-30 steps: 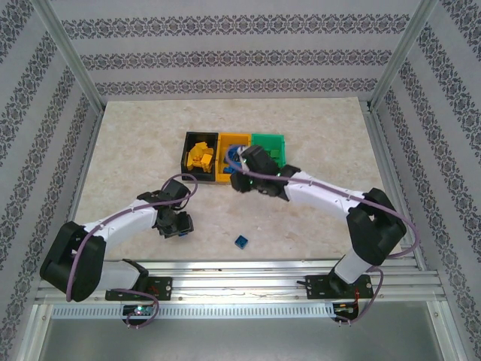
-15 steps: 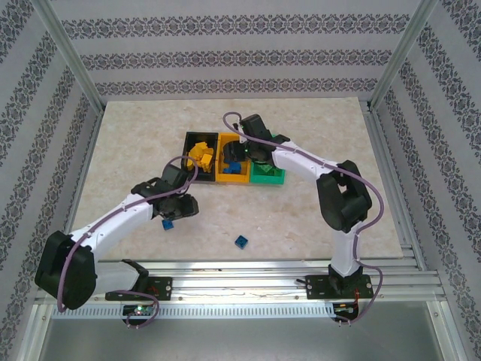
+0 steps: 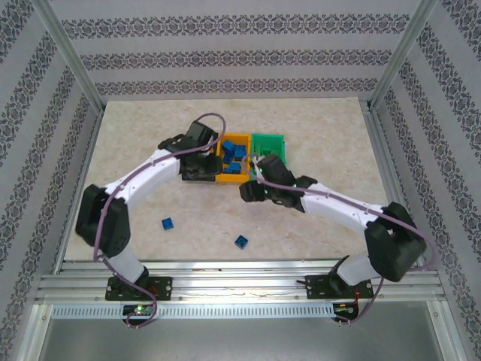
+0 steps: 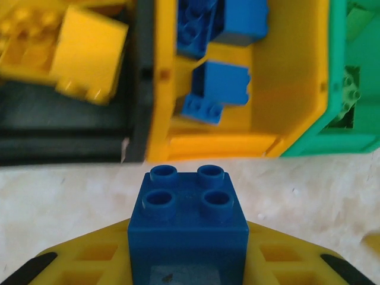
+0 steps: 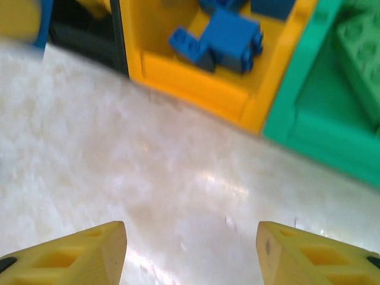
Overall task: Sort the legos into containers by color
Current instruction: Place the lego in the container, then pick up the lego from the bottom-center of the table.
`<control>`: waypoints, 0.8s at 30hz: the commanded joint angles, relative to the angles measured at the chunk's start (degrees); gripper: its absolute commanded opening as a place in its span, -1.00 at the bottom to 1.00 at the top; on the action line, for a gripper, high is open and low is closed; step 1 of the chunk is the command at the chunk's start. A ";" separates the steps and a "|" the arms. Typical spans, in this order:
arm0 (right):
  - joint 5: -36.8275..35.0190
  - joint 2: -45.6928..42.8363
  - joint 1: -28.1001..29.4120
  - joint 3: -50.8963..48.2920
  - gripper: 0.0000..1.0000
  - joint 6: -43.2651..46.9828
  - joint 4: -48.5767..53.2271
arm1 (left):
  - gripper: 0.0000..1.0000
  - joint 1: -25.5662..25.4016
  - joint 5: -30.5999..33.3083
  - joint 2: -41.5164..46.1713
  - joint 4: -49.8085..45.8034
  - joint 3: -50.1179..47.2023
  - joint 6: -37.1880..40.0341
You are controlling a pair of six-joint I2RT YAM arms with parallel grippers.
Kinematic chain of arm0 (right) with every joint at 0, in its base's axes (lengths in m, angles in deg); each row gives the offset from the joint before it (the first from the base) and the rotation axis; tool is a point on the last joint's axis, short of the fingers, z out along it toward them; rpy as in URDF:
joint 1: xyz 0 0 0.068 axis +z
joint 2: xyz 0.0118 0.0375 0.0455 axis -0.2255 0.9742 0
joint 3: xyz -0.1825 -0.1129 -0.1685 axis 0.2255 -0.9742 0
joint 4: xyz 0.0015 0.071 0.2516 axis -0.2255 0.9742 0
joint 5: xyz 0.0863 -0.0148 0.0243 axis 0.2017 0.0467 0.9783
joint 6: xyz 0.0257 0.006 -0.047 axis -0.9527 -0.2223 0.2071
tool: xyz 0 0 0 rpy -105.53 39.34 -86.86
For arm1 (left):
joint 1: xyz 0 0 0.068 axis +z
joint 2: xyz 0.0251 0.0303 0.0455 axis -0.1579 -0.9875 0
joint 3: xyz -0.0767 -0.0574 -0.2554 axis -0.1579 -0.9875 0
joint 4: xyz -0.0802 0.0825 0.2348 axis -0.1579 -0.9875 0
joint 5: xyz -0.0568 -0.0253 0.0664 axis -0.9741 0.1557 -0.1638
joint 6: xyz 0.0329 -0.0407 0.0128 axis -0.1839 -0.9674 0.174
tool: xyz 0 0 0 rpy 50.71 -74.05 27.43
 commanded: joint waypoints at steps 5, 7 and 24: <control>-5.01 -4.27 10.95 -11.71 0.20 -5.46 -1.51 | -0.17 -0.80 1.77 -13.77 -5.32 16.45 7.23; -5.10 -3.87 12.32 -13.08 0.21 -6.46 -2.39 | 0.48 -1.04 3.37 -15.89 -7.46 20.24 8.87; -2.70 8.35 19.71 -5.74 0.22 -3.07 -3.72 | 0.99 6.56 3.02 12.29 2.80 -11.06 8.15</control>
